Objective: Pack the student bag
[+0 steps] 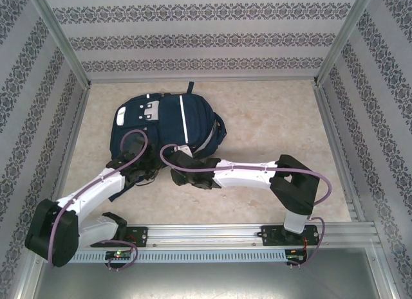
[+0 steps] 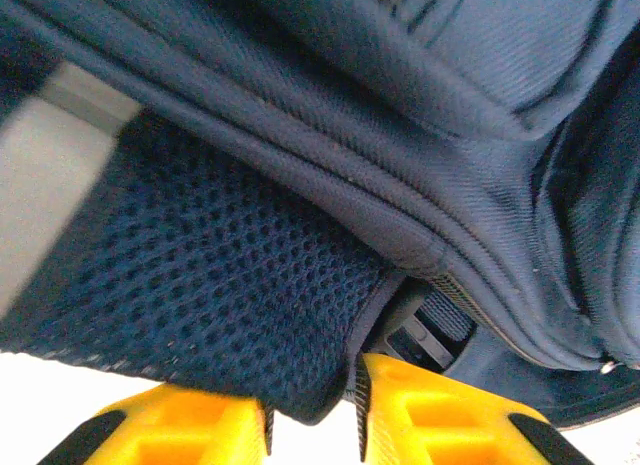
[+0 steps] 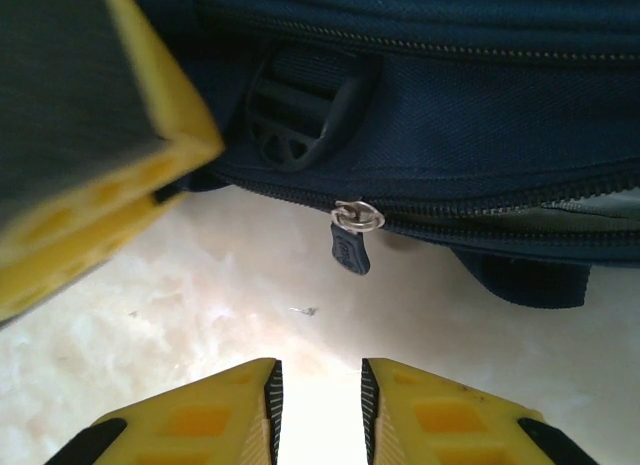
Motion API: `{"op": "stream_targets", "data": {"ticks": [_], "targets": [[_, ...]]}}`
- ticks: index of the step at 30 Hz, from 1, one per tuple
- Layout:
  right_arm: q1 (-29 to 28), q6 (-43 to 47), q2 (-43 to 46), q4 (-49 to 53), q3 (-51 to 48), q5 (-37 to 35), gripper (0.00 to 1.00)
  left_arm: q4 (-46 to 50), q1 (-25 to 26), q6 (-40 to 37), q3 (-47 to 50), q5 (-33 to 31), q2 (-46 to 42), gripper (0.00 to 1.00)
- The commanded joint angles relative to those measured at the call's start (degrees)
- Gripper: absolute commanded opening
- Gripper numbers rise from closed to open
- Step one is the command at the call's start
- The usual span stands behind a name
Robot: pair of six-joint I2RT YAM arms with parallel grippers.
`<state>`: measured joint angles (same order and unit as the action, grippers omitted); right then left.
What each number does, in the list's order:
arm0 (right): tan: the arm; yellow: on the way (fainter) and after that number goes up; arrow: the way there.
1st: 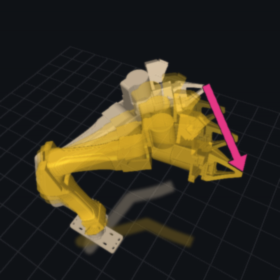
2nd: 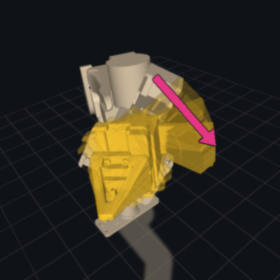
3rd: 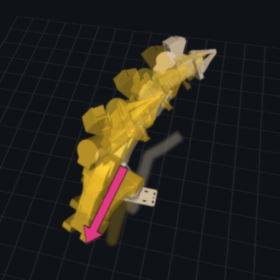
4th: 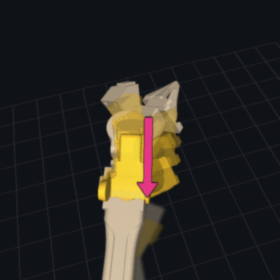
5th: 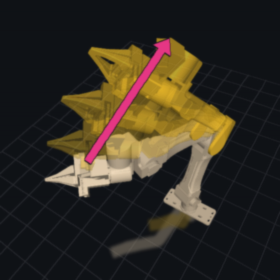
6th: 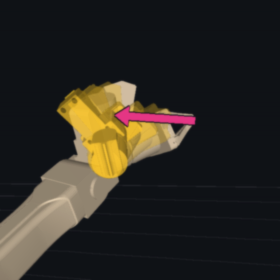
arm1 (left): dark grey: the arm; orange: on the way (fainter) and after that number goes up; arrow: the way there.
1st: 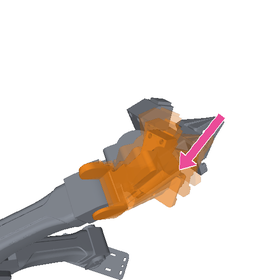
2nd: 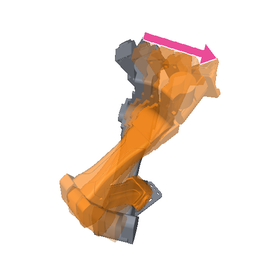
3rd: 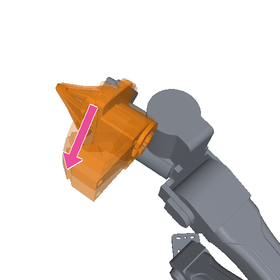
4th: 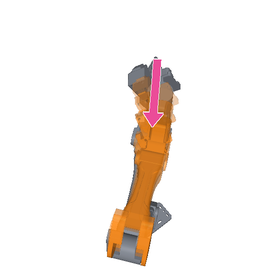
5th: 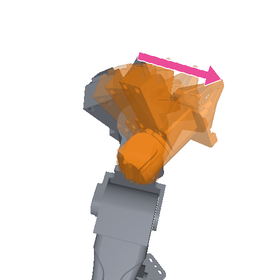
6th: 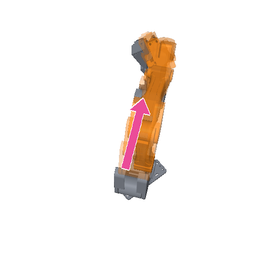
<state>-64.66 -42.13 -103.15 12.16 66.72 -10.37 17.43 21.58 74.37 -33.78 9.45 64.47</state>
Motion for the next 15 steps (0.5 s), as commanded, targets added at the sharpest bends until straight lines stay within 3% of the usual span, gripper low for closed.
{"op": "stream_targets", "data": {"ticks": [1, 4, 7, 15], "targets": [[-1.2, -0.9, -1.5, -0.6, 1.7, -3.0, 0.28, 7.9, -1.8, -4.8, -1.8, -3.4, -4.8, 0.32], [-1.2, -1.1, -2.4, 0.0, 2.3, -3.3, 0.27, 11.6, -3.1, -7.2, -1.0, -4.3, -8.0, 0.32], [-1.1, -1.1, -3.0, 0.4, 2.8, -3.0, 0.26, 9.4, -5.3, -9.9, 1.6, -2.5, -8.6, 0.32], [-1.2, -2.5, -4.0, 2.8, 4.5, -4.9, 0.27, -4.5, -6.5, -12.9, 6.2, 2.5, 2.9, 0.17]]}}
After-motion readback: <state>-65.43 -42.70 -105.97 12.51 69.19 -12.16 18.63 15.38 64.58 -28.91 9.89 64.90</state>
